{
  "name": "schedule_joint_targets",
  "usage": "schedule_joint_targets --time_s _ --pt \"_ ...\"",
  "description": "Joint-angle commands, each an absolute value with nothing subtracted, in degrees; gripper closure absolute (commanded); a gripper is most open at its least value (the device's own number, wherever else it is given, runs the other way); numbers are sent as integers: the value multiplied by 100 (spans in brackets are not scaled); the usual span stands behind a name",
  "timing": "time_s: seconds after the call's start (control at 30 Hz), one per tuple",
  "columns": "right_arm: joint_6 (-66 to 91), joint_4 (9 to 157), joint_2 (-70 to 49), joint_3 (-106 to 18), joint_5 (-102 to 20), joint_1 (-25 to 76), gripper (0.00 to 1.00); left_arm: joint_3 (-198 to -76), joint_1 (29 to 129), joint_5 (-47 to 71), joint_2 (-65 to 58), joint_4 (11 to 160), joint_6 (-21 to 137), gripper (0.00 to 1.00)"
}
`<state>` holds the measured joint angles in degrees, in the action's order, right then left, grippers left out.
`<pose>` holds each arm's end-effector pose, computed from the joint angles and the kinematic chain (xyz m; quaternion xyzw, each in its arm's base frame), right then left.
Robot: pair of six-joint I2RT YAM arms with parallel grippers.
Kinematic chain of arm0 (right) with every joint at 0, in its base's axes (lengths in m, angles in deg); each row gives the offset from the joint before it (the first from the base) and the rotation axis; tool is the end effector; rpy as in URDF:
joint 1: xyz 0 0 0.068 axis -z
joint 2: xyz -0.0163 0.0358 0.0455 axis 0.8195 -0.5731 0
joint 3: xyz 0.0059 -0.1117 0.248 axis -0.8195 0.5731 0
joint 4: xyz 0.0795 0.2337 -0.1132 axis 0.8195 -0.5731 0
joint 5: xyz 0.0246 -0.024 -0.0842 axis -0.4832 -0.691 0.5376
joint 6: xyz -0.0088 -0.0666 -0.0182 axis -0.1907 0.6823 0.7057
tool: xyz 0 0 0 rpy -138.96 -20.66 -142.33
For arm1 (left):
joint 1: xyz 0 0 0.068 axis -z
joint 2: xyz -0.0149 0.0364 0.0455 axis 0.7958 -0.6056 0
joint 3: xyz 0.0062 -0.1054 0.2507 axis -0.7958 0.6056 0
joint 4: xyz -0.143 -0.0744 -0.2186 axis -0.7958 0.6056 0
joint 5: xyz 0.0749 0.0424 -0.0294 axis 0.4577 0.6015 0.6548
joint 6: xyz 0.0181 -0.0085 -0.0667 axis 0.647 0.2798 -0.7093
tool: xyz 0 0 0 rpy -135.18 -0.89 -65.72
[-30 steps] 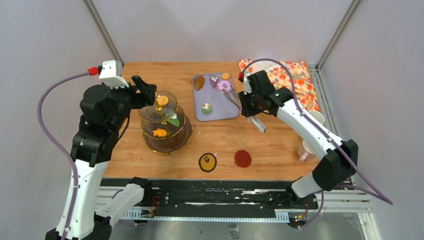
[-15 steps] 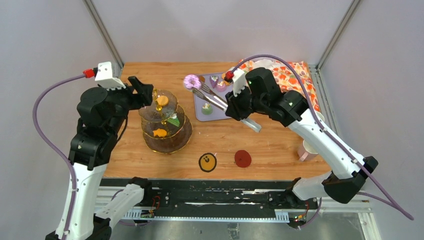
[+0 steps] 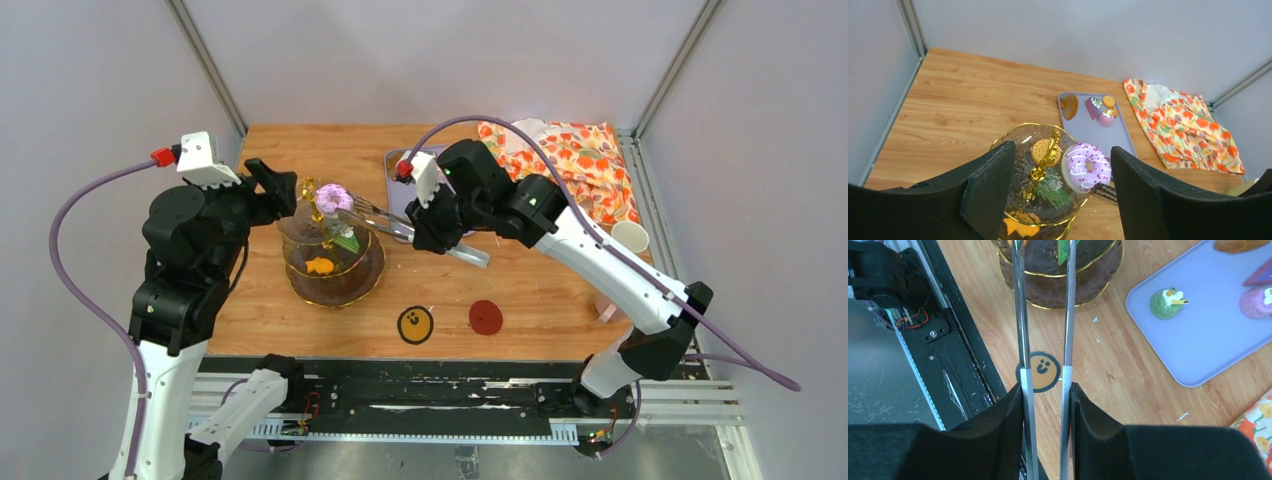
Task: Serve the afternoon tea
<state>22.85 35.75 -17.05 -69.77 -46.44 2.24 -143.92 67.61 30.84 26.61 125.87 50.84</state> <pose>0.2008 0.2859 0.4243 -0.4607 0.7485 0.2874 0.3806 0.1429 -0.0272 0.4834 -0.0871 0.7283 -0.1302 0.6671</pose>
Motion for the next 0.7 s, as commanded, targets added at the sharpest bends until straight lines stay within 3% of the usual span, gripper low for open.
schedule_joint_targets --time_s 0.0,0.67 --pt "2482 3406 -1799 -7316 -4809 53 99 -14481 6792 3179 2691 12611 5095 26" --pt "2521 3309 -2173 -7646 -4778 -104 65 -14464 6794 3109 2690 12584 5072 26"
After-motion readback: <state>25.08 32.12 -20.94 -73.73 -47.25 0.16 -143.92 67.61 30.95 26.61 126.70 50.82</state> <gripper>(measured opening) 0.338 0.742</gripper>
